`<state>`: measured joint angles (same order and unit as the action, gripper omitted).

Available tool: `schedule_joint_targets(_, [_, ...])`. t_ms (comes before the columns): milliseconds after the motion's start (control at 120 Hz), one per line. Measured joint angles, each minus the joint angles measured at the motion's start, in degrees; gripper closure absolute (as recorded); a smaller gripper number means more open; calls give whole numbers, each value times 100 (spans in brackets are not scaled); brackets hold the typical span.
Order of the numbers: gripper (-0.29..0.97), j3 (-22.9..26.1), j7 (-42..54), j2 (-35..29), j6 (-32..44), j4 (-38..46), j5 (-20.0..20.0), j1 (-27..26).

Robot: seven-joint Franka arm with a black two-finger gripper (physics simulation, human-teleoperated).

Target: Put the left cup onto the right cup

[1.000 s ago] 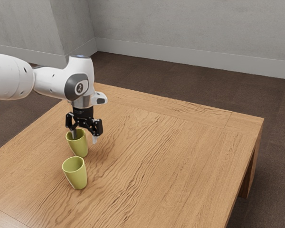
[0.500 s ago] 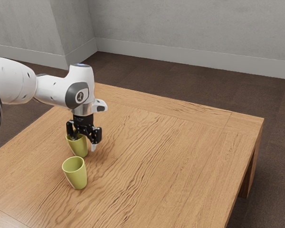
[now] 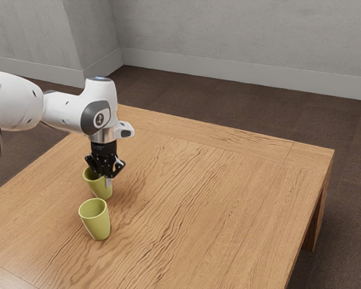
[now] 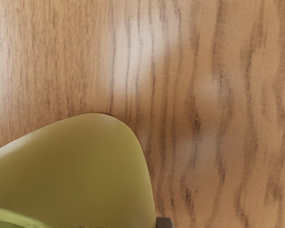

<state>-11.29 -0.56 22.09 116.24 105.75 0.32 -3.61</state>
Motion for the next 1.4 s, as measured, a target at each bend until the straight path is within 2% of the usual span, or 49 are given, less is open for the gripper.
schedule_joint_targets(425, [78,-58,5,-136,-700,-925,201,-51])
schedule_joint_targets(883, [78,-25,37,-367,-1380,-1165,40,-115])
schedule_joint_targets(1183, [78,22,52,-496,-1560,-1291,-108,-377])
schedule_joint_targets(1400, [78,277,30,-508,-1595,-1314,-151,-473])
